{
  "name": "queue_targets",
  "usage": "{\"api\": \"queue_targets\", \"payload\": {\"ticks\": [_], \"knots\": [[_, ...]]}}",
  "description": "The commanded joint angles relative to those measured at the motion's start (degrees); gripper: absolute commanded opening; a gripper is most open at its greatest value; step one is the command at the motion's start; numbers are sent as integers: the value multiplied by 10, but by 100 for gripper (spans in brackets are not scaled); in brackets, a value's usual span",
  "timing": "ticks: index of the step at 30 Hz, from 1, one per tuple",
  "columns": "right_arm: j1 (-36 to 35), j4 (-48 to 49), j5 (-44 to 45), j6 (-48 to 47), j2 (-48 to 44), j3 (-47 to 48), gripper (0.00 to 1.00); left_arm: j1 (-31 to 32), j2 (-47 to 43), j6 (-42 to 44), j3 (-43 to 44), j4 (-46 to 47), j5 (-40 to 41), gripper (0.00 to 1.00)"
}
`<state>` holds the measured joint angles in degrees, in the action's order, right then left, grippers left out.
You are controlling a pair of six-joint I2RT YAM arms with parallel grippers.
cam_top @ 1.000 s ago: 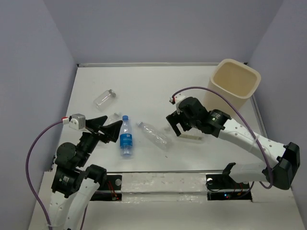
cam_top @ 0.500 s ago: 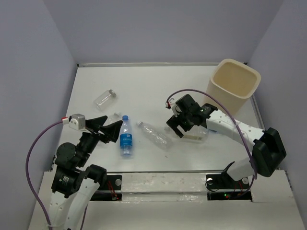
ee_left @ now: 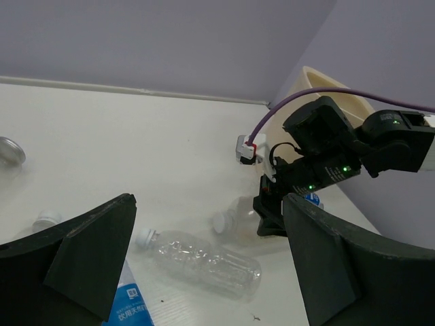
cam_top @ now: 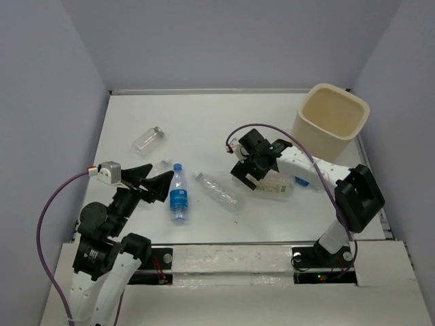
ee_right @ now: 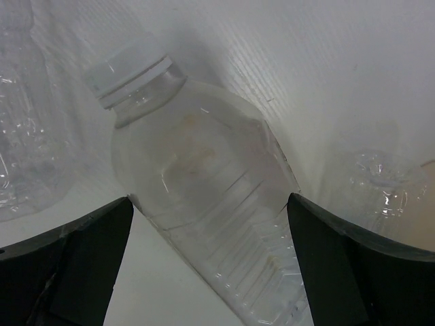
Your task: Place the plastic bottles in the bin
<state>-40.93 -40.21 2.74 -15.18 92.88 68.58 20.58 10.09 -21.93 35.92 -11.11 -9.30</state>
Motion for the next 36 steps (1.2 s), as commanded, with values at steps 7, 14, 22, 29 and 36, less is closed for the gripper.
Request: {"api": "queue_targets", "payload": {"ticks": [7, 14, 22, 29, 36], "knots": [[1, -22, -23, -19, 71, 22, 88, 1, 5, 8, -5, 26, -14, 99], [1, 4, -49, -6, 57, 19, 65, 1, 7, 8, -5, 27, -14, 99], [1, 21, -31, 16, 28, 16, 45, 1, 6, 7, -5, 26, -14, 99], [1, 60, 6, 70, -56, -4, 26, 0, 10, 7, -6, 27, -15, 99], [1, 107, 52, 104, -56, -46, 81, -1, 13, 7, -6, 28, -18, 99]]}}
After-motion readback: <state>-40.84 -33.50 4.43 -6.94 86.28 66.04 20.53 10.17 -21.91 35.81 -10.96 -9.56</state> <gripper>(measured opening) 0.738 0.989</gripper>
